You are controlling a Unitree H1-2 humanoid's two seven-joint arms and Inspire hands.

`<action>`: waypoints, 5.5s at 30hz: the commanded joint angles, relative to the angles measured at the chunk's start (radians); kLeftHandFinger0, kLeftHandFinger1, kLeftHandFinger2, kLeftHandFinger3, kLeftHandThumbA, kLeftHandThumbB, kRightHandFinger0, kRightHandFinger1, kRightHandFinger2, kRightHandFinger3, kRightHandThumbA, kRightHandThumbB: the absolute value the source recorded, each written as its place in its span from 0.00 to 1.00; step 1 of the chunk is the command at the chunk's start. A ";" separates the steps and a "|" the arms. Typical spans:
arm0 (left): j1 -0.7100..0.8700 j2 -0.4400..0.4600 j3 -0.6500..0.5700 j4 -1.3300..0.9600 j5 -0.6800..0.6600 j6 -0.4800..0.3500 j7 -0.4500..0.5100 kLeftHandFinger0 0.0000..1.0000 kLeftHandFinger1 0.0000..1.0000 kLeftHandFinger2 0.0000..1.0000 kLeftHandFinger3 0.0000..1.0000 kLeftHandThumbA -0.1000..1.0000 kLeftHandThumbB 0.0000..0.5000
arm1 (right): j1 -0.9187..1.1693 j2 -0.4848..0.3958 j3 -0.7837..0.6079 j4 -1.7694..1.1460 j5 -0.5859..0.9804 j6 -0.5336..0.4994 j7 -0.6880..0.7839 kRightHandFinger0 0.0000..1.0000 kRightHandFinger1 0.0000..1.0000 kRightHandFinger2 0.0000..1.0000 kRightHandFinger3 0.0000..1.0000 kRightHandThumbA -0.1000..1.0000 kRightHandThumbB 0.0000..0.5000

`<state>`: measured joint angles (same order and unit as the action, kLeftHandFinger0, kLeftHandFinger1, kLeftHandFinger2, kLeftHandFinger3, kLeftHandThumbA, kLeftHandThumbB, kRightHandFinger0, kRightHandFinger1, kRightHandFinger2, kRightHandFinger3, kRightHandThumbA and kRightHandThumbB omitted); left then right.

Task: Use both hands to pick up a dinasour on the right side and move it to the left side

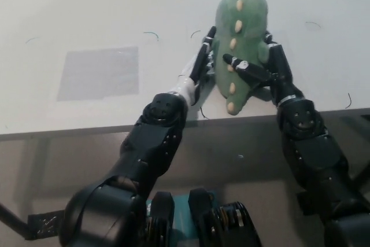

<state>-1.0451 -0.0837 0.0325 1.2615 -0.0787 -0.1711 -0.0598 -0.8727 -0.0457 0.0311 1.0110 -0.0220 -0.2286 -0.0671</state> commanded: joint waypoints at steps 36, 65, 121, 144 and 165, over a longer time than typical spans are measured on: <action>0.320 0.177 0.140 -0.482 -0.107 0.064 -0.036 1.00 1.00 1.00 1.00 1.00 0.24 | -0.144 0.310 0.178 0.157 -0.082 -0.027 0.060 1.00 1.00 1.00 1.00 1.00 0.02; 0.458 0.200 0.171 -0.682 -0.127 0.022 -0.008 1.00 1.00 1.00 1.00 1.00 0.40 | -0.140 0.343 0.178 0.157 -0.022 -0.071 0.201 1.00 1.00 1.00 1.00 1.00 0.02; 0.375 0.357 0.164 -0.621 -0.115 0.069 -0.035 1.00 1.00 1.00 1.00 1.00 0.77 | -0.248 0.178 0.065 0.224 -0.014 -0.128 0.078 1.00 1.00 1.00 1.00 1.00 0.05; 0.722 0.457 0.206 -0.975 -0.141 -0.002 -0.119 1.00 1.00 1.00 1.00 1.00 0.72 | -0.061 0.061 -0.005 -0.182 0.054 -0.078 0.208 1.00 1.00 1.00 1.00 1.00 0.00; 0.861 0.305 0.181 -1.211 -0.060 -0.007 -0.067 1.00 1.00 1.00 1.00 1.00 0.73 | 0.388 -0.122 -0.062 -0.737 0.198 0.100 0.321 1.00 1.00 1.00 1.00 1.00 0.01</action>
<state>-0.1900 0.2129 0.2181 0.0923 -0.1781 -0.1352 -0.1576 -0.4840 -0.1440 -0.0133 0.3401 0.1058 -0.1683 0.2031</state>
